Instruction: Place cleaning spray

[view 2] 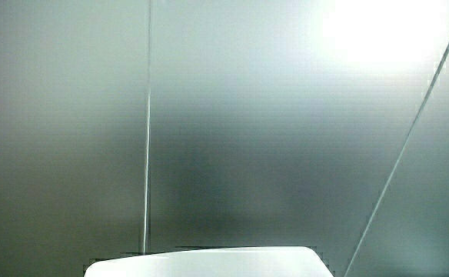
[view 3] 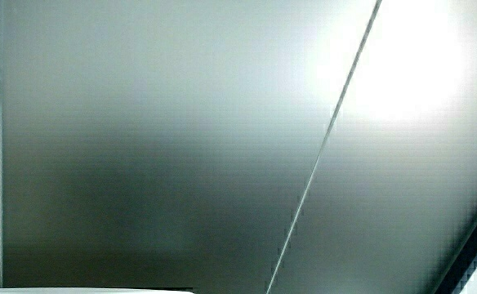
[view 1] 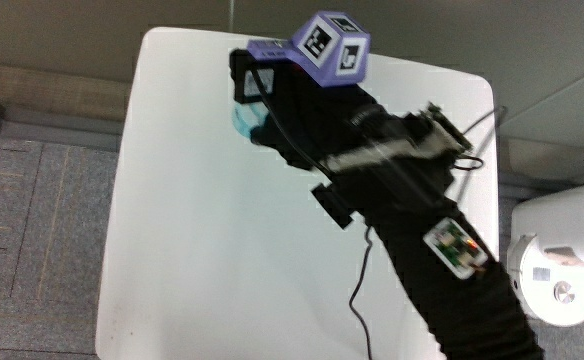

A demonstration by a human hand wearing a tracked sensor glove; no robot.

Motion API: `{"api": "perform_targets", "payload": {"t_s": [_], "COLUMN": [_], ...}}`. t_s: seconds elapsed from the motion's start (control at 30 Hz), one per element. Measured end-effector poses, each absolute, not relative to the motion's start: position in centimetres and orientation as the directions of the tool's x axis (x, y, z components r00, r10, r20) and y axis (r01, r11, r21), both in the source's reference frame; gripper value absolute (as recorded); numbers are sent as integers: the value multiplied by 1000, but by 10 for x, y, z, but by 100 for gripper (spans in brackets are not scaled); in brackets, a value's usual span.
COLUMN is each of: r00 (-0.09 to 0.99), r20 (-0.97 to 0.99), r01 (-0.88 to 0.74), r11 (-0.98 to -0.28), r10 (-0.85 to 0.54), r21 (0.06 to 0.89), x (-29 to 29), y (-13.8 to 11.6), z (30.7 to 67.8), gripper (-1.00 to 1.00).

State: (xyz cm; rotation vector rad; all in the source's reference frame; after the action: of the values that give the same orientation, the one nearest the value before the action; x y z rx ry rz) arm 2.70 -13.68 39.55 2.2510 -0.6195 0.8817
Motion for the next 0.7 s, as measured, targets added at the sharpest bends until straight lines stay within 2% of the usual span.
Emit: {"api": "perform_targets", "payload": {"t_s": [0.03, 0.07, 0.1, 0.17, 0.27, 0.3, 0.43, 0.53, 0.7], "r00": [661, 664, 636, 695, 676, 648, 641, 683, 694], "r20": [728, 729, 750, 717, 728, 744, 757, 724, 717], "r01": [-608, -618, -630, -560, -590, -609, -603, -562, -541], "r11": [-699, -670, -683, -666, -674, -698, -692, -705, -707], "r10": [-181, -166, -183, -56, -111, -164, -125, -100, -70], "r21": [378, 410, 369, 492, 445, 377, 396, 433, 455], "x": [26, 24, 21, 16, 7, 5, 9, 14, 15], "y": [-138, -144, -147, -142, -146, -144, -147, -148, -150], "z": [400, 415, 427, 415, 418, 418, 427, 434, 446], "gripper": [0, 0, 0, 0, 0, 0, 0, 0, 0]}}
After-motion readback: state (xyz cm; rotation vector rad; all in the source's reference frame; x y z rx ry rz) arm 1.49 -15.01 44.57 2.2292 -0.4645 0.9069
